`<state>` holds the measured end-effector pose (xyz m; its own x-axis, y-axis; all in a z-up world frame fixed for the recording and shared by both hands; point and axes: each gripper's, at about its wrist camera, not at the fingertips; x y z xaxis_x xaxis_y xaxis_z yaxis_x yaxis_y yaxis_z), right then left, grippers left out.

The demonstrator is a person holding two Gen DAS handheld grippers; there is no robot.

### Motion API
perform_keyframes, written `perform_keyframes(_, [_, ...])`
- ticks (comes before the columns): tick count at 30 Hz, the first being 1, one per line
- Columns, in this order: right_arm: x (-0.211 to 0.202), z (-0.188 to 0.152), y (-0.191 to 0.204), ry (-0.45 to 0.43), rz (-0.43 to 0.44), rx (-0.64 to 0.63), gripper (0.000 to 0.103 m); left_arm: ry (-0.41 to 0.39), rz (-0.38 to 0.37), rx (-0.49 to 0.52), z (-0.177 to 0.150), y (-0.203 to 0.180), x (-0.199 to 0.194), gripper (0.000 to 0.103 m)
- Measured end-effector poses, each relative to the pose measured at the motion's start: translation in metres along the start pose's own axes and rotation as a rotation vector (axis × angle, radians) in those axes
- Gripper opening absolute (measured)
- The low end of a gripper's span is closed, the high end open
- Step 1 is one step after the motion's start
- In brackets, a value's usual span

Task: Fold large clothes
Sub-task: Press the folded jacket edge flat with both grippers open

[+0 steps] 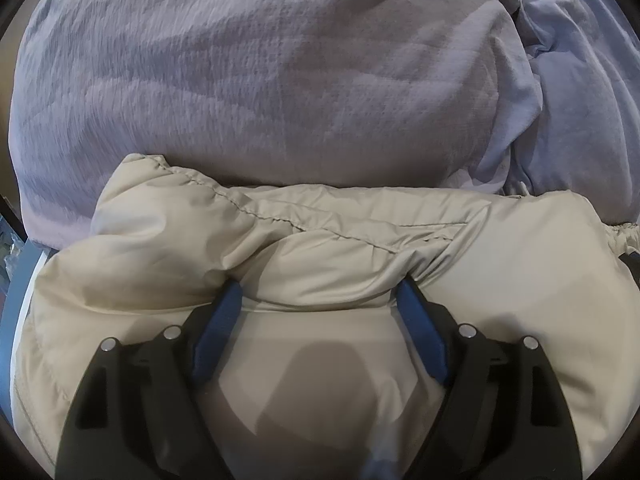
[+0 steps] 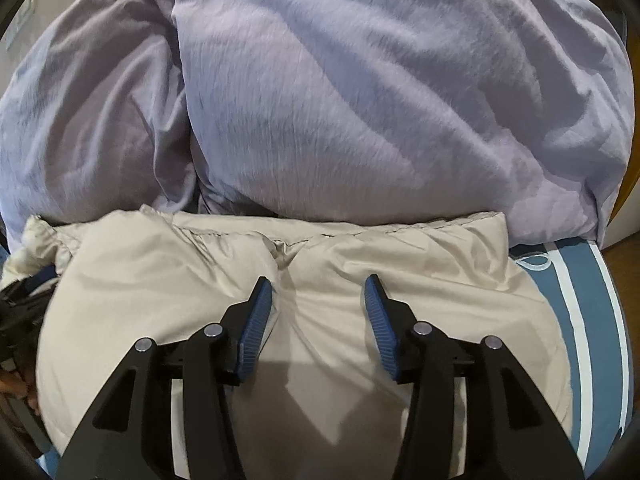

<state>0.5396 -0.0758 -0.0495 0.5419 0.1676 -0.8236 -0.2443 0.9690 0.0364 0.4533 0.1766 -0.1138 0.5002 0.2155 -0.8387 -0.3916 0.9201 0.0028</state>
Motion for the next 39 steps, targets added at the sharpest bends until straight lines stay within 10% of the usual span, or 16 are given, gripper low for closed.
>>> perform_keyframes(39, [0.054, -0.016, 0.014, -0.004, -0.028, 0.002, 0.07, -0.038, 0.009, -0.016, -0.013, -0.002, 0.019, 0.083])
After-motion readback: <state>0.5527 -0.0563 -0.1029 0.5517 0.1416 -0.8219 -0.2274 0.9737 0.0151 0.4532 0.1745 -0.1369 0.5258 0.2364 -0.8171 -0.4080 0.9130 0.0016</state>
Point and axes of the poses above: each gripper's, at about its wrist camera, not at the fingertips, and x roughly the way its jaws point, y to its left, z to its top, and after that the axes turned 6 degrees about y, right-handed
